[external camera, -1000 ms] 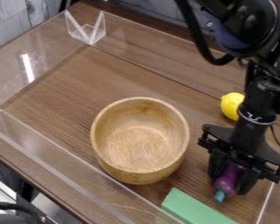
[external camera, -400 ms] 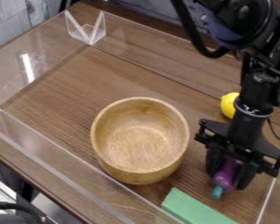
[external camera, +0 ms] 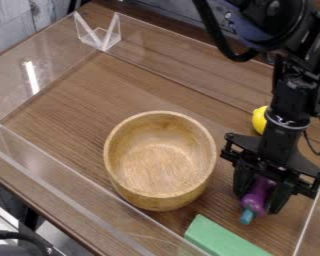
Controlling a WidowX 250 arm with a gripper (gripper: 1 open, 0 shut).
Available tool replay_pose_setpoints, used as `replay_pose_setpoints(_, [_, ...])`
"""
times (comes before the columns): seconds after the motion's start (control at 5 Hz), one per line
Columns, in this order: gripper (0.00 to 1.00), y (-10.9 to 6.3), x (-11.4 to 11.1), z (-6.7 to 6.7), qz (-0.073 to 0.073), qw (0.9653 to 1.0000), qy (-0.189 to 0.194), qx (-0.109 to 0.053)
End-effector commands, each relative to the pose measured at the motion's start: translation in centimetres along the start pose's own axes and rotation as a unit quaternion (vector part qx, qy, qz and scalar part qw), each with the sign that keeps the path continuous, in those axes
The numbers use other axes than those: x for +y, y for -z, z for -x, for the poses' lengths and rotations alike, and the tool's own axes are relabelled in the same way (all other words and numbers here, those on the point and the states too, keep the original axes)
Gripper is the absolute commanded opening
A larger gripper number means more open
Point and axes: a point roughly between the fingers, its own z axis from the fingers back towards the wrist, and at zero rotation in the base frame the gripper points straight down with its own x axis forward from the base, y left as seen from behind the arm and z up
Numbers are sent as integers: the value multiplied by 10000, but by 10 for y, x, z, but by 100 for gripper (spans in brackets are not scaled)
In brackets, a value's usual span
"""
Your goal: Put the purple eggplant in the brown bowl
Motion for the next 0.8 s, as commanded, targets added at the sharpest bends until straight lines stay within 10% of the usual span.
replay_pose_setpoints(0.0, [0,-21,0,-3,156,9994,-34,-298])
replay_pose_setpoints(0.6, [0,-23,2,0,188,9995,-75,-257])
